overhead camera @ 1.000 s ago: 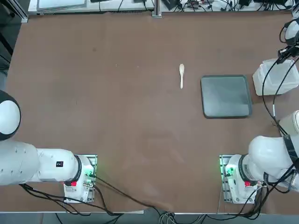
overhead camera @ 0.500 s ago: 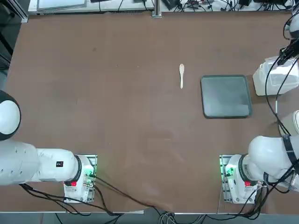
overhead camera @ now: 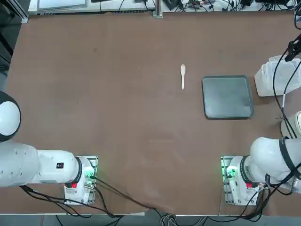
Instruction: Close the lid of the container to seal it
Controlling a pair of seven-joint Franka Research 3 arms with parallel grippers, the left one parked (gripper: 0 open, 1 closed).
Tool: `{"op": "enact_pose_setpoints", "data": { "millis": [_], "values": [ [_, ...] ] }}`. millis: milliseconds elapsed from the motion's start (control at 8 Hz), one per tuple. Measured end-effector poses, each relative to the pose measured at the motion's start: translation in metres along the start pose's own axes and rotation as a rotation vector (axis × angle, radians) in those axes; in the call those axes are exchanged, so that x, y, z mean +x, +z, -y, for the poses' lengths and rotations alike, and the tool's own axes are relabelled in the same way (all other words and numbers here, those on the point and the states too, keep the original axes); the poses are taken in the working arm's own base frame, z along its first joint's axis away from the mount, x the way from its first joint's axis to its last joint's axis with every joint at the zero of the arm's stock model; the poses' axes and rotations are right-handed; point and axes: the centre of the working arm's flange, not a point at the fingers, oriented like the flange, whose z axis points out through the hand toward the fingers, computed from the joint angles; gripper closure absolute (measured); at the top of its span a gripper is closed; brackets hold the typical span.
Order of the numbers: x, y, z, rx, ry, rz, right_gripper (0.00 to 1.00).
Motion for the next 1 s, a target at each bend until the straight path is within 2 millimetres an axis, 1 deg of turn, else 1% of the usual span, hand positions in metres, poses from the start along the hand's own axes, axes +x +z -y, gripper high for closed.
{"op": "enact_pose_setpoints", "data": {
  "millis": [1000],
  "values": [
    [0.0028,-0.0076,0.0006,-0.004,-0.003,-0.008,0.99]
  ]
}}
